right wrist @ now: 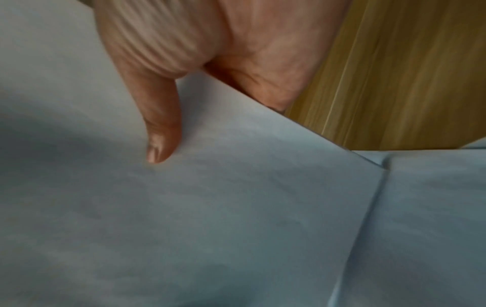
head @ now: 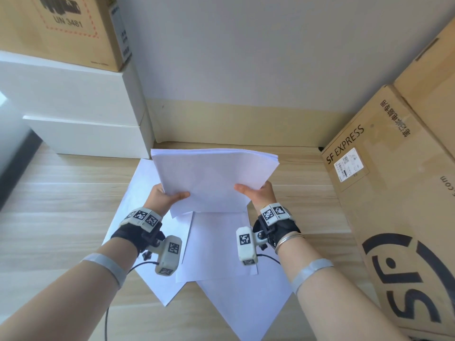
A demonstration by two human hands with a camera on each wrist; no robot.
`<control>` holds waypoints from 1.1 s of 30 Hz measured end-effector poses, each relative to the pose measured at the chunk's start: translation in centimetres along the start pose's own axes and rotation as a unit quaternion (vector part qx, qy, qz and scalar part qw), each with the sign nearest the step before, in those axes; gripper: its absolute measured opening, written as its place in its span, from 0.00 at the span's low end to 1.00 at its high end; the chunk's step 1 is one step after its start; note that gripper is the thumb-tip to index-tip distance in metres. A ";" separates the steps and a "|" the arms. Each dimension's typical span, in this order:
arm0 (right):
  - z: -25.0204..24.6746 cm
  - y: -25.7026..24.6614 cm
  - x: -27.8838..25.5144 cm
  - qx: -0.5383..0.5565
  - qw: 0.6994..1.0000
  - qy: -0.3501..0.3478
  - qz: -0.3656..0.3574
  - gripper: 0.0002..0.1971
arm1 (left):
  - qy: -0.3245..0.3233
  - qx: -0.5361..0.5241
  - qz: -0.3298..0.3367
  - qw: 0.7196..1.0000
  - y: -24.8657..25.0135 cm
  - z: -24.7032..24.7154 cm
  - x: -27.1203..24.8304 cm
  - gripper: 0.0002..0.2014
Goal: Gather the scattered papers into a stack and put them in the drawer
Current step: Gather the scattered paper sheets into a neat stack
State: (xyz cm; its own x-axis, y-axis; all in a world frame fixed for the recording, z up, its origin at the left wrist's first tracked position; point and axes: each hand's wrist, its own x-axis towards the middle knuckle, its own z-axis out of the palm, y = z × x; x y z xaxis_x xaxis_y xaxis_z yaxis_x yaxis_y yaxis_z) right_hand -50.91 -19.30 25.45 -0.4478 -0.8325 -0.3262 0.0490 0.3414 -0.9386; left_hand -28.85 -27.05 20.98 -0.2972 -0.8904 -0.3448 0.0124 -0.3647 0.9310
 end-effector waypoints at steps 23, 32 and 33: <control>5.0 3.0 1.1 -0.231 0.962 -0.128 0.073 0.19 | 0.046 0.082 -0.119 0.988 -1.6 -4.2 -0.1 0.13; 10.3 5.6 1.6 -0.313 0.939 -0.116 0.088 0.09 | 0.142 0.112 -0.207 0.961 -3.0 -14.5 -2.0 0.18; 10.9 5.7 1.6 -0.341 0.930 -0.114 0.079 0.11 | 0.147 0.114 -0.211 0.960 -3.2 -15.5 -2.3 0.17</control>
State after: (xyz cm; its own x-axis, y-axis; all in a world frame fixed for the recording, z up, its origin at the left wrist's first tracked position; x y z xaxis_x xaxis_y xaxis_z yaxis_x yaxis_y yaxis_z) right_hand -41.62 -23.48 18.35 -0.2778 -0.7928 -0.5425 -0.5145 0.5997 -0.6130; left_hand -13.43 -28.07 17.00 0.0526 -0.7272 -0.6844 -0.2692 -0.6703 0.6915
